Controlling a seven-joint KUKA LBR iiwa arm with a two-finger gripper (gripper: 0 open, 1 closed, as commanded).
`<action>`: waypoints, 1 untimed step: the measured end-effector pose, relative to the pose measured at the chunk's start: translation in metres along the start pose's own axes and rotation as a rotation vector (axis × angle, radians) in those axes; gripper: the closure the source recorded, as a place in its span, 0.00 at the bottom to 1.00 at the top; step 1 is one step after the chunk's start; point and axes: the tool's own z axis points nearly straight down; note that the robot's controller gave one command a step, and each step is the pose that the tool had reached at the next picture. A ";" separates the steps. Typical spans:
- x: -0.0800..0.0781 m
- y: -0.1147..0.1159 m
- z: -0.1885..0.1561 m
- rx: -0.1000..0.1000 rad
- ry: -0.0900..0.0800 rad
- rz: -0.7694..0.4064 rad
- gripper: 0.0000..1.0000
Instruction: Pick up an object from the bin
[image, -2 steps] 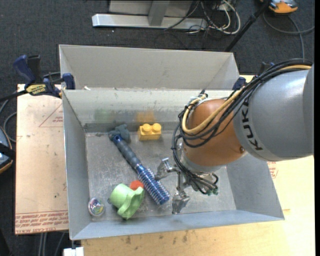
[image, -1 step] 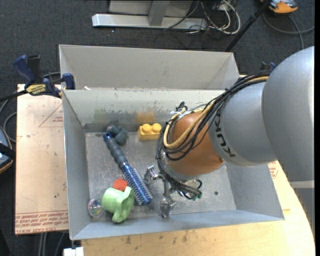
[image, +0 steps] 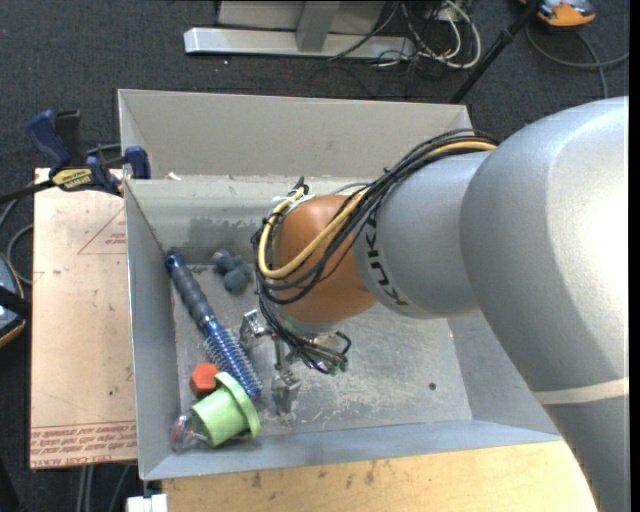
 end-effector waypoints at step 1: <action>-0.019 0.043 0.001 0.010 0.004 -0.112 0.00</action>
Offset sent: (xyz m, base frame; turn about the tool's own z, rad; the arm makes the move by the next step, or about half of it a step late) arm -0.0064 0.0527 -0.0045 -0.1176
